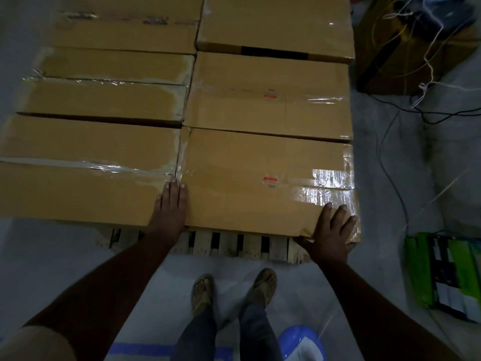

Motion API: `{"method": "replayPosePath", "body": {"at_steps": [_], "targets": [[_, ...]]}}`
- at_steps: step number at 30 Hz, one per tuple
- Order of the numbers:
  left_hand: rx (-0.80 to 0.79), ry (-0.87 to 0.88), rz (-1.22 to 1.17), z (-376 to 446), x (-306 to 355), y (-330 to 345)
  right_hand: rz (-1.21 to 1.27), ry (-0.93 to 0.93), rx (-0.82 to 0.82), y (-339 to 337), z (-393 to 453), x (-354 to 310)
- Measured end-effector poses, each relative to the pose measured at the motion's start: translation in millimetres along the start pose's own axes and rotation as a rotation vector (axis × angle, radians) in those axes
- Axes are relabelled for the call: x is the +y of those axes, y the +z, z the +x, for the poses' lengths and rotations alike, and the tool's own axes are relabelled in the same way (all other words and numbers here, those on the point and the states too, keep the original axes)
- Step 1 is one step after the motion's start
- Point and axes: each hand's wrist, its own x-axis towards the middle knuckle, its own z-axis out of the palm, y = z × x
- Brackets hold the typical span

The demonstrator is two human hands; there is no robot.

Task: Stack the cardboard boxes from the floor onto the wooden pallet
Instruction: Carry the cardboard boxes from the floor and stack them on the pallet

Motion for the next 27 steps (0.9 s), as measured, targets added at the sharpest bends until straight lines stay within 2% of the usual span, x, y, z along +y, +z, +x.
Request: {"method": "replayPosePath", "body": {"at_steps": [8,14,23,27], "targets": [[-0.113,0.032,-0.119,-6,-5,-18,-0.042,-0.024,-0.098,-22,9,3],[-0.098,0.061,-0.186,-1,-11,-25,-0.063,-0.071,-0.099,-46,1,-7],[-0.048,0.074,-0.194,-2,-13,-19,-0.107,-0.006,-0.073,-40,-5,-19],[-0.061,0.076,-0.296,-6,-15,-26,-0.08,-0.062,-0.053,-37,-16,-36]]}}
